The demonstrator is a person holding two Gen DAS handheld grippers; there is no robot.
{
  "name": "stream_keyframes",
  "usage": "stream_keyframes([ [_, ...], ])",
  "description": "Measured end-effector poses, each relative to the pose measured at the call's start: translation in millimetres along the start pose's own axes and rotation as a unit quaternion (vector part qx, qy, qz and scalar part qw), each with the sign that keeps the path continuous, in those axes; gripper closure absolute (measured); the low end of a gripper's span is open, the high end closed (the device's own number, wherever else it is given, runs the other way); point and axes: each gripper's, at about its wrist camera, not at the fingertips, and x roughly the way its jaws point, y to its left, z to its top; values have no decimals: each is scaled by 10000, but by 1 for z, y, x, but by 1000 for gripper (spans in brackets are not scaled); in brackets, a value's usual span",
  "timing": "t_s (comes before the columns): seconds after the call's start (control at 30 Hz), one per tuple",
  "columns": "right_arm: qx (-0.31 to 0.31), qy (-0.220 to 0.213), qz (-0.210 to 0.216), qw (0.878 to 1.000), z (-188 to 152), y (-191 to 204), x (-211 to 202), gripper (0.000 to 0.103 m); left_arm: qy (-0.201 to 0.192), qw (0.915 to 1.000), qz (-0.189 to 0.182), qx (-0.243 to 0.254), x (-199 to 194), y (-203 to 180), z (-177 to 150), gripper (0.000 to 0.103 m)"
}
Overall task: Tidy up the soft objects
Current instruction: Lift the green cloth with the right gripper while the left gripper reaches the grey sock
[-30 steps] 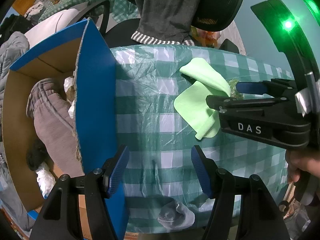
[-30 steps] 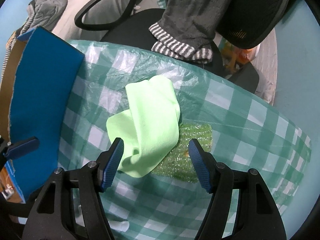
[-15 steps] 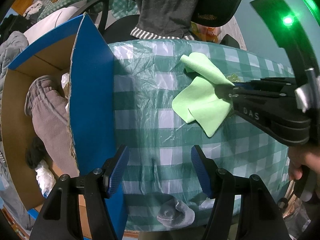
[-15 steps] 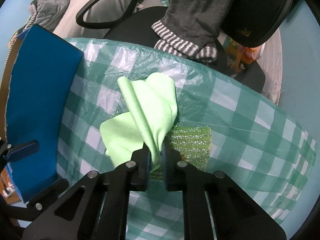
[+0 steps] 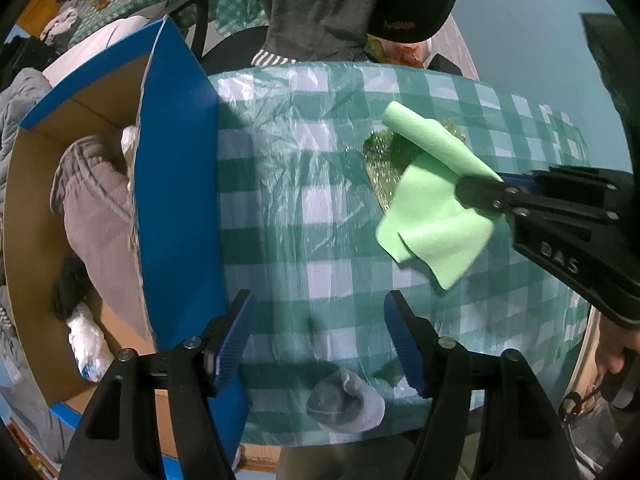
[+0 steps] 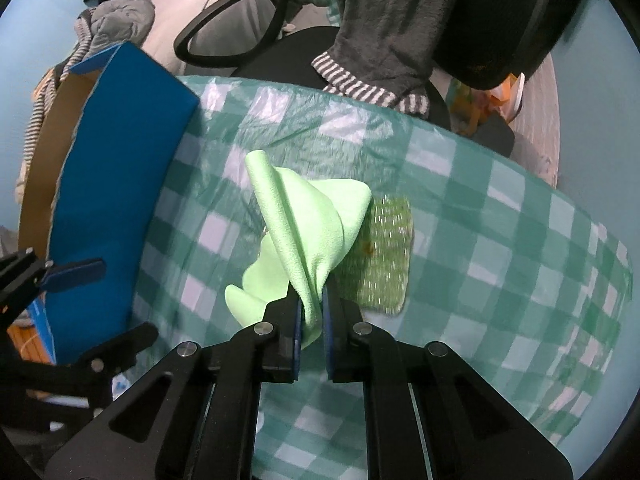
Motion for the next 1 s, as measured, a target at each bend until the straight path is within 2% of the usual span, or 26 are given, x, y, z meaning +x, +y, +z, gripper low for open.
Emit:
stream_keyframes([
  [0.17, -13, -22, -5, 10000, -23, -2, -7, 94, 31, 10000, -21, -24, 0, -4, -16, 33],
  [0.5, 389, 67, 1, 9992, -78, -22, -12, 94, 104, 9999, -58, -96, 4, -9, -48, 33],
  [0.7, 604, 145, -49, 9981, -106, -36, -10, 94, 164, 9995, -84, -265, 7, -6, -68, 30],
  [1.0, 760, 275, -17, 9967, -129, -53, -6, 94, 354, 9983, -116, -451, 20, -9, -98, 29],
])
